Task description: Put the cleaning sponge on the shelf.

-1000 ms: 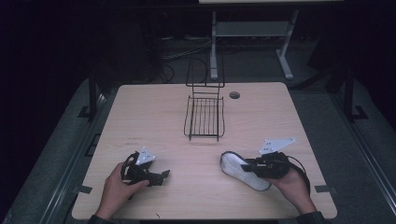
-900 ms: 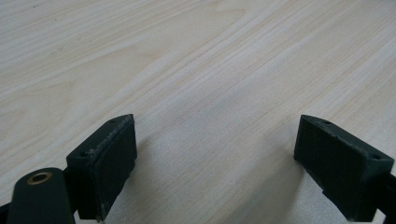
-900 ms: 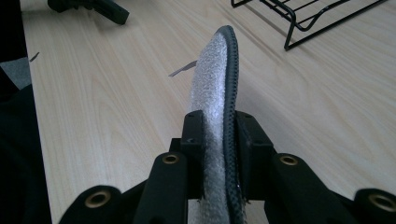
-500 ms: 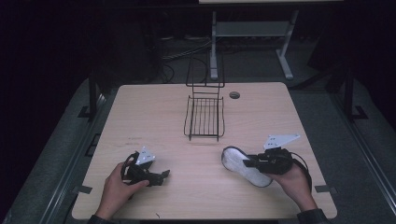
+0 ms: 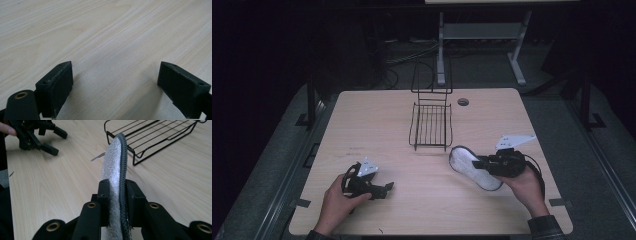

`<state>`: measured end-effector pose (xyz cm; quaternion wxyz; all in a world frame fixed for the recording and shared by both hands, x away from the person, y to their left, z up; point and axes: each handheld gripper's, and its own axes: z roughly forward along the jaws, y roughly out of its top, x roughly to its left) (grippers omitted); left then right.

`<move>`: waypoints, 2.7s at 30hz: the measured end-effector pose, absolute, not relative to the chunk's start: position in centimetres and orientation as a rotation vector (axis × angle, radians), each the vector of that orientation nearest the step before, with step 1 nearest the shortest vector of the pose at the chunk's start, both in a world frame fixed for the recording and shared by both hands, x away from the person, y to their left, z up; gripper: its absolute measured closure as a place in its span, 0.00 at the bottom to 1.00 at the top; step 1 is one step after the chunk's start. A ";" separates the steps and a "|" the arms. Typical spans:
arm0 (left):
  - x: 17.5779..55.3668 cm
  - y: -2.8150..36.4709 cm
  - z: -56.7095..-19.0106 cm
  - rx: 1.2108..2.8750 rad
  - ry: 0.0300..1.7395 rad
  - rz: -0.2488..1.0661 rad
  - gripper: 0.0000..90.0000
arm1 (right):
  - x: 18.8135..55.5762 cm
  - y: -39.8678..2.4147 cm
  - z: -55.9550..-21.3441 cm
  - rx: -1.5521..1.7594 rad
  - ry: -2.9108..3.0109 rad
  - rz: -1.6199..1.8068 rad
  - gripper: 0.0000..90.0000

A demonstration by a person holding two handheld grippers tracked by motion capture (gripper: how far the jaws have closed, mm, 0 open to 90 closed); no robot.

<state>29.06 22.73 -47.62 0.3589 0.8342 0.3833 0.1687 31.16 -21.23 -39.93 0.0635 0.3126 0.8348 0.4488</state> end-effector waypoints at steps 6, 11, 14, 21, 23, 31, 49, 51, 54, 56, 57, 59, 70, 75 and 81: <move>29.1 22.7 -47.6 2.151 0.989 0.434 0.14 | 31.9 -20.8 -39.4 0.936 2.508 1.360 0.84; 29.1 22.7 -47.6 2.151 0.989 0.434 0.14 | 32.3 -20.7 -39.0 0.950 2.489 1.353 0.84; 29.1 22.7 -47.6 2.153 0.988 0.434 0.14 | 32.6 -20.6 -38.7 0.956 2.475 1.357 0.84; 29.1 22.7 -47.6 2.152 0.987 0.436 0.14 | 33.4 -20.5 -38.1 0.959 2.450 1.366 0.84; 29.1 22.7 -47.6 2.152 0.987 0.436 0.14 | 33.7 -20.4 -38.0 0.963 2.444 1.364 0.84; 29.1 22.7 -47.6 2.154 0.987 0.435 0.14 | 34.7 -20.0 -37.4 0.971 2.425 1.377 0.84; 29.1 22.8 -47.6 2.162 0.986 0.433 0.14 | 38.0 -18.2 -36.6 0.986 2.396 1.411 0.84; 29.1 22.8 -47.6 2.163 0.984 0.434 0.14 | 38.5 -17.8 -36.5 0.985 2.398 1.406 0.84; 29.1 22.8 -47.6 2.163 0.984 0.434 0.14 | 39.2 -17.4 -36.2 0.985 2.394 1.412 0.84; 29.1 22.8 -47.6 2.162 0.984 0.434 0.14 | 39.7 -17.1 -36.0 0.990 2.393 1.416 0.84; 29.1 22.8 -47.6 2.163 0.985 0.434 0.14 | 39.9 -16.9 -35.9 0.992 2.391 1.418 0.84; 29.1 22.8 -47.6 2.161 0.986 0.433 0.14 | 40.3 -16.6 -35.8 0.988 2.388 1.421 0.84; 29.1 22.8 -47.6 2.161 0.987 0.432 0.14 | 42.4 -15.1 -35.9 1.020 2.391 1.428 0.84; 29.1 22.8 -47.6 2.161 0.986 0.432 0.14 | 43.2 -14.4 -35.9 1.025 2.393 1.427 0.83; 29.1 22.8 -47.6 2.161 0.986 0.432 0.14 | 44.0 -13.4 -36.1 1.024 2.392 1.430 0.83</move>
